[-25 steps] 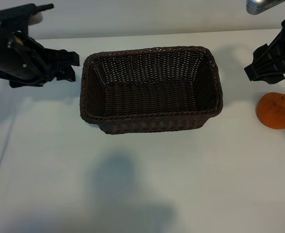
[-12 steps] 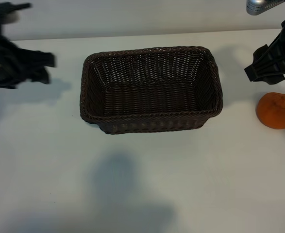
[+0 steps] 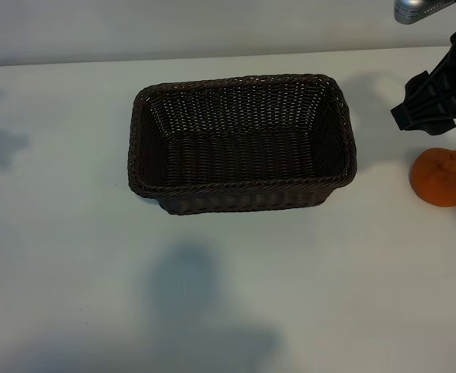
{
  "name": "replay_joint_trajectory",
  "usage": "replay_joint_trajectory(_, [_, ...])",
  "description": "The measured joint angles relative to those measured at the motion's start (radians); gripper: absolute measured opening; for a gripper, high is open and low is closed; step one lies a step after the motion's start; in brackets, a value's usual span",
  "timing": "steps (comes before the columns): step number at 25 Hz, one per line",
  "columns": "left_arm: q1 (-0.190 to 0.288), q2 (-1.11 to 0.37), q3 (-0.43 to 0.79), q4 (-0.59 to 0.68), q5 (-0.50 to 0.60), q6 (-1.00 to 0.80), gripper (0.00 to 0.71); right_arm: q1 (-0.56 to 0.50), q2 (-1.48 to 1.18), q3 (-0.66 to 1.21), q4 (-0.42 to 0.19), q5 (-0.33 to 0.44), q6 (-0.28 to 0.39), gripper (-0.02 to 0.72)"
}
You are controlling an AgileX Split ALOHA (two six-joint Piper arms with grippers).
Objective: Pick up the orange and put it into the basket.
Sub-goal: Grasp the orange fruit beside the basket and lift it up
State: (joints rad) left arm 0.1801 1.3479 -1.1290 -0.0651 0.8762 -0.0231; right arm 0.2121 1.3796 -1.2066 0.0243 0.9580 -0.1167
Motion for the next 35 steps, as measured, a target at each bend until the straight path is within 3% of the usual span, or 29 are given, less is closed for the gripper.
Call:
replay_joint_trajectory(10, [0.005,-0.09,0.0,-0.062,0.045,0.08,0.599,0.0,0.0,0.0,0.0,0.0,-0.001,0.594])
replay_joint_trajectory(22, [0.005,-0.525,0.0,-0.068,0.062,0.125,0.596,0.0,0.0,0.0,0.0,0.0,0.0,0.594])
replay_joint_trajectory(27, [0.005,-0.643,0.003,-0.066,0.077,0.148,0.596,0.0,0.0,0.0,0.0,0.0,0.0,0.594])
replay_joint_trajectory(35, [0.005,-0.868,0.157,-0.066,0.079,0.161,0.596,0.0,0.0,0.0,0.0,-0.006,-0.001,0.594])
